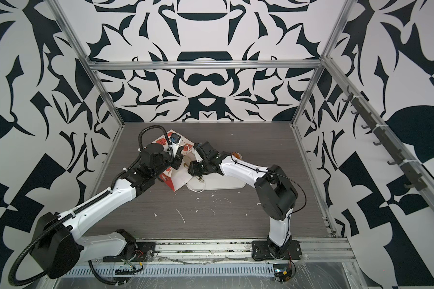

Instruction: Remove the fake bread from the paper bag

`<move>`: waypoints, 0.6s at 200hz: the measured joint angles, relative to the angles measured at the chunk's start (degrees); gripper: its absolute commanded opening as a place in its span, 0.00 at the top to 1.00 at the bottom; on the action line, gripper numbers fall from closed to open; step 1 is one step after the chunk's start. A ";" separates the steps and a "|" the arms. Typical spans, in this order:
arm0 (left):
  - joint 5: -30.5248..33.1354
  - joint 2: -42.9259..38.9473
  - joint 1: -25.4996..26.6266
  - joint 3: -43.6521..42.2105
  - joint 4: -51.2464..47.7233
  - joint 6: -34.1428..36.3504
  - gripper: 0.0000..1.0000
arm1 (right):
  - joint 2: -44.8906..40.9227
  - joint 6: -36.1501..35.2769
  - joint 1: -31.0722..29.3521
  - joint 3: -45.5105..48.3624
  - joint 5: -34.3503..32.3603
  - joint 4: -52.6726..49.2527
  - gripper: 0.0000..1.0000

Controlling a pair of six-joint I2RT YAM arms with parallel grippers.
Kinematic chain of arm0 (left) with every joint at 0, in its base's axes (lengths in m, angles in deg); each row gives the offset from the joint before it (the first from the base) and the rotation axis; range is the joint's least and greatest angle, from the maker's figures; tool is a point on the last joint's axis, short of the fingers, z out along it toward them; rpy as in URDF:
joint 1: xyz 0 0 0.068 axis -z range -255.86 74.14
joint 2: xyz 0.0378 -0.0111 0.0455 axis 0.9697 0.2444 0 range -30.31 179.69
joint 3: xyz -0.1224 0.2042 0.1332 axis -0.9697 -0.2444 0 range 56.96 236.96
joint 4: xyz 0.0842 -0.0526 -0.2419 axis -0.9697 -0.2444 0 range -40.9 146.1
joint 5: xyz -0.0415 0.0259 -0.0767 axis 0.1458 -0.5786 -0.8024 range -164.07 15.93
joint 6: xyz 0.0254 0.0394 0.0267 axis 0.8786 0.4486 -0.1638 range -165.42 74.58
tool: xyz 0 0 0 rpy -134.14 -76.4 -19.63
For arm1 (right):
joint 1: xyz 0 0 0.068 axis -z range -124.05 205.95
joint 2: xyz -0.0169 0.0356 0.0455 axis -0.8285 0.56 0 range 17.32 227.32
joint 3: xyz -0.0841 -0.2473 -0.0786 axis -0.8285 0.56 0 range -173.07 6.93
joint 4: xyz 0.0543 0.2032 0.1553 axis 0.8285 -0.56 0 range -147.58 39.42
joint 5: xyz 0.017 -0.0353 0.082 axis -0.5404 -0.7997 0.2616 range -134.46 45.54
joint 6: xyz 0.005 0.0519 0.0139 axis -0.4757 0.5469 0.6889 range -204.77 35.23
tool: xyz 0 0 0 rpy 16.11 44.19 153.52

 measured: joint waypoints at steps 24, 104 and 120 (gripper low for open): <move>-0.55 0.00 0.00 0.85 -2.64 0.72 0.61 | -0.74 0.00 0.00 0.22 -0.24 0.17 0.58; -2.93 -2.51 0.33 0.66 -10.91 0.31 0.49 | -1.03 -0.09 0.00 2.75 -0.24 1.03 0.58; -3.48 -2.91 0.81 0.66 -12.28 0.31 0.49 | -1.03 -0.09 0.00 3.30 -0.24 1.09 0.58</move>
